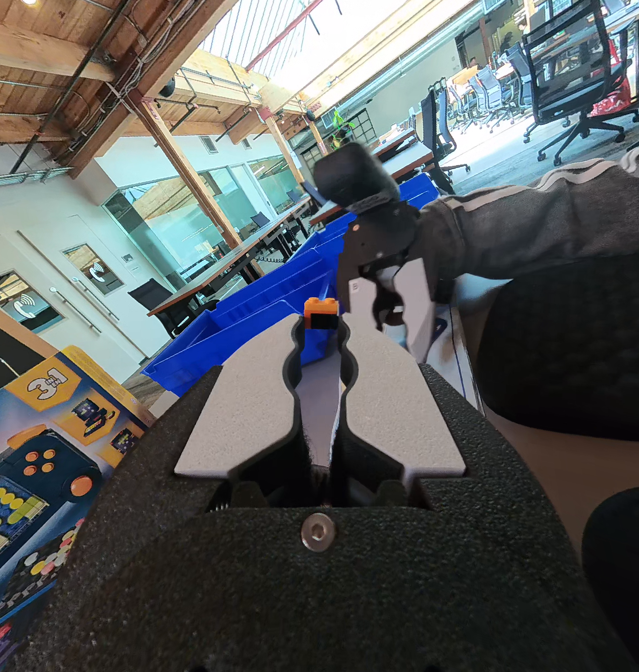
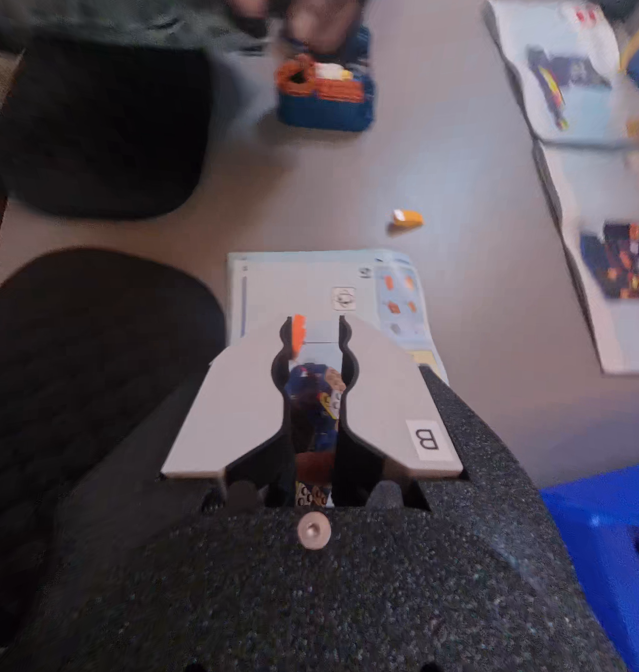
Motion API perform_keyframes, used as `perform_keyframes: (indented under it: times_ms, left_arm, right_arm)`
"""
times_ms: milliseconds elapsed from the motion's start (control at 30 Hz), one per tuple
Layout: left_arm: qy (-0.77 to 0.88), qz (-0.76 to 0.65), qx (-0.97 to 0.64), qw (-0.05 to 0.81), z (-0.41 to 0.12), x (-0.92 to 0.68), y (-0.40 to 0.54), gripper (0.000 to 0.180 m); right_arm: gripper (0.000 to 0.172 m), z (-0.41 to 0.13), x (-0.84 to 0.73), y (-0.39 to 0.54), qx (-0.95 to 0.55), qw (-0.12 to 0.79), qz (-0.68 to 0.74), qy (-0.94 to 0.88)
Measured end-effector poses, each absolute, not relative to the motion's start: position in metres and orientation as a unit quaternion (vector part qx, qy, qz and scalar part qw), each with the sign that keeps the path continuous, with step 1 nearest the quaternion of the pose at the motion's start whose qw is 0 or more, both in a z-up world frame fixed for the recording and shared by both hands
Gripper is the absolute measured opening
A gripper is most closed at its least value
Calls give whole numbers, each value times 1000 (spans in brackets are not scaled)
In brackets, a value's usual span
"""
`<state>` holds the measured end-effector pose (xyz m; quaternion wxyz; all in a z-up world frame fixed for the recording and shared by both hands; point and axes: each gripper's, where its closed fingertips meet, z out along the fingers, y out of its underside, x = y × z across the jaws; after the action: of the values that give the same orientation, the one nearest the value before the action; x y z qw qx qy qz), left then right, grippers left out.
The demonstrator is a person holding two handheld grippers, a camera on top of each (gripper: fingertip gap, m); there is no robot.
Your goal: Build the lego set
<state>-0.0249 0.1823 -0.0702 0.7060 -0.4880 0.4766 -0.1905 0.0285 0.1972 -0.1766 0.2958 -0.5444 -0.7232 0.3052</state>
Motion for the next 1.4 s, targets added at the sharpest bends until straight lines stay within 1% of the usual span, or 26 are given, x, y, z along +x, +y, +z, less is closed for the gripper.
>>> perform_keyframes:
  times_ms: [33, 100, 233, 367, 500, 600, 667, 800, 867, 1000, 1067, 1133, 1200, 1267, 1333, 1400]
  left_arm:
    - [476, -190, -488, 707, -70, -26, 182, 16]
    - [475, -191, -489, 706, -70, -26, 183, 16]
    - [479, -190, -489, 704, -73, -26, 182, 16]
    - [481, -190, -491, 701, -76, -26, 184, 16]
    - [483, -194, -490, 700, -76, -26, 185, 16]
    - [486, -195, -488, 698, -76, -24, 185, 16]
    - [487, -193, -486, 700, -76, -23, 186, 16]
    - [480, -182, -481, 711, -74, -25, 189, 16]
    - [480, -166, -477, 717, -74, -26, 191, 16]
    - [480, -137, -472, 727, -74, -31, 193, 16]
    - [476, -127, -466, 735, -71, -31, 193, 16]
    - [463, -111, -452, 754, -65, -35, 191, 16]
    - [449, -77, -429, 780, -57, -40, 187, 15]
    - [448, 6, -406, 796, -52, -46, 185, 16]
    - [469, 113, -398, 781, -56, -51, 187, 16]
    - [470, 186, -395, 767, -58, -57, 190, 16]
  right_arm:
    - [22, -176, 29, 189, -512, 309, 297, -744]
    - [19, -178, 27, 187, -493, 333, 274, -756]
    - [12, -188, 27, 185, -478, 329, 242, -777]
    - [9, -202, 29, 193, -500, 311, 217, -779]
    - [1, -199, 28, 200, -550, 296, 273, -731]
    - [3, -200, 30, 206, -591, 271, 303, -697]
    - [12, -198, 31, 208, -587, 279, 301, -698]
    - [16, -190, 31, 201, -542, 313, 295, -722]
    - [18, -195, 34, 203, -539, 312, 271, -734]
    - [16, -201, 33, 204, -551, 298, 263, -734]
    - [8, -206, 32, 205, -551, 296, 247, -740]
    - [7, -206, 28, 206, -558, 300, 240, -736]
    - [8, -190, 19, 211, -568, 336, 257, -706]
    - [8, -156, 2, 212, -567, 402, 307, -651]
    - [7, -117, -12, 209, -559, 468, 353, -587]
    - [7, -85, -19, 209, -552, 530, 369, -528]
